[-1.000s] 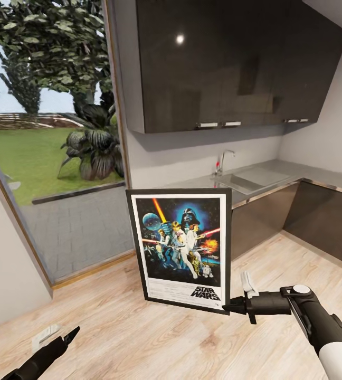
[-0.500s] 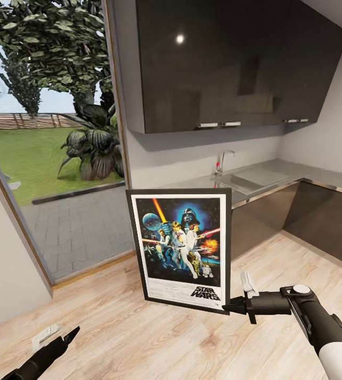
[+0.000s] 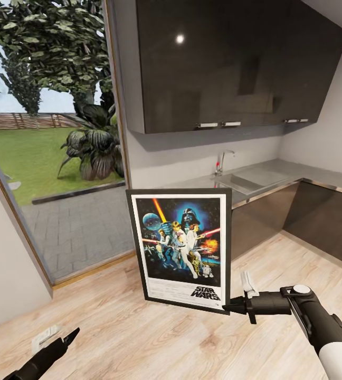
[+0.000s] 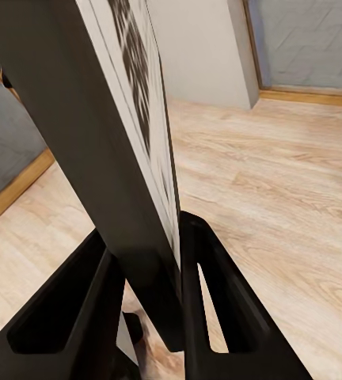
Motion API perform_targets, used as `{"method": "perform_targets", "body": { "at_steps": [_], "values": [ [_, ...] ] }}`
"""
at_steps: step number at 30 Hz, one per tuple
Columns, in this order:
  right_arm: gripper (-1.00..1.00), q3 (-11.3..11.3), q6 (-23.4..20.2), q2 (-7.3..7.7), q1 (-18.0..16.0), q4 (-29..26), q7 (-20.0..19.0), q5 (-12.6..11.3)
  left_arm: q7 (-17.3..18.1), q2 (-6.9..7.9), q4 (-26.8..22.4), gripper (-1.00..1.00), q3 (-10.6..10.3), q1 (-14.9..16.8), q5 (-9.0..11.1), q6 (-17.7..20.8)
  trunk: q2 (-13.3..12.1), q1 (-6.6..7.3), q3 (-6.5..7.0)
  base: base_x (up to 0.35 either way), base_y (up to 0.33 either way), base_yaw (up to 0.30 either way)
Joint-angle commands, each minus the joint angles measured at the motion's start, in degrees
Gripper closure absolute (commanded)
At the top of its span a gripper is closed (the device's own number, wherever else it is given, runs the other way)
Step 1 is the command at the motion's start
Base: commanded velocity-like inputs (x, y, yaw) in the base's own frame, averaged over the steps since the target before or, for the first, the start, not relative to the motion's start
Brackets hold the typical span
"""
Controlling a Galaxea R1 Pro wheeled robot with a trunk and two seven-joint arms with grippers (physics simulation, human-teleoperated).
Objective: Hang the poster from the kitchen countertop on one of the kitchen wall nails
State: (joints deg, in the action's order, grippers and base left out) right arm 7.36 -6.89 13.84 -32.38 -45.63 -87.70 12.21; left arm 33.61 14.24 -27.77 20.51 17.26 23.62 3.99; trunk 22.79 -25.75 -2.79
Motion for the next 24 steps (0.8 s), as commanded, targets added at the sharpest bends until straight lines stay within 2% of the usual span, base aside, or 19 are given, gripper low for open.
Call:
{"method": "perform_targets", "body": {
  "at_steps": [1, 5, 11, 18, 24],
  "values": [
    [1.00, 0.19, -0.67, -0.04, -0.05, -0.07, -0.36, 0.35, 0.31, -0.01, 0.10, -1.00, 0.14, 0.06, 0.45, 0.13, 0.13, -0.04, -0.13, 0.000, 0.000, 0.000],
    [1.00, 0.10, -0.67, -0.06, -0.05, -0.07, -0.27, 0.37, 0.31, -0.01, 0.41, -1.00, 0.14, 0.06, 0.46, -1.71, 0.13, -0.04, -0.13, 0.000, 0.000, 0.105],
    [1.00, 0.03, -0.68, -0.09, -0.05, -0.07, -0.20, 0.43, 0.28, -0.01, 1.07, -1.00, 0.14, 0.06, 0.46, -2.29, 0.13, -0.04, -0.13, 0.000, 0.013, 0.213],
    [1.00, 0.03, -0.75, -0.09, -0.05, -0.07, -0.19, 0.42, 0.24, -0.01, 1.23, -1.00, 0.14, 0.06, 0.46, -2.40, 0.13, -0.04, -0.13, 0.000, 0.242, 0.033],
    [1.00, -0.01, -0.75, -0.13, -0.05, -0.07, -0.11, 0.44, 0.23, -0.01, 1.31, -1.00, 0.15, 0.06, 0.46, -2.40, 0.13, -0.04, -0.13, 0.000, 0.082, 0.266]
  ]
}}
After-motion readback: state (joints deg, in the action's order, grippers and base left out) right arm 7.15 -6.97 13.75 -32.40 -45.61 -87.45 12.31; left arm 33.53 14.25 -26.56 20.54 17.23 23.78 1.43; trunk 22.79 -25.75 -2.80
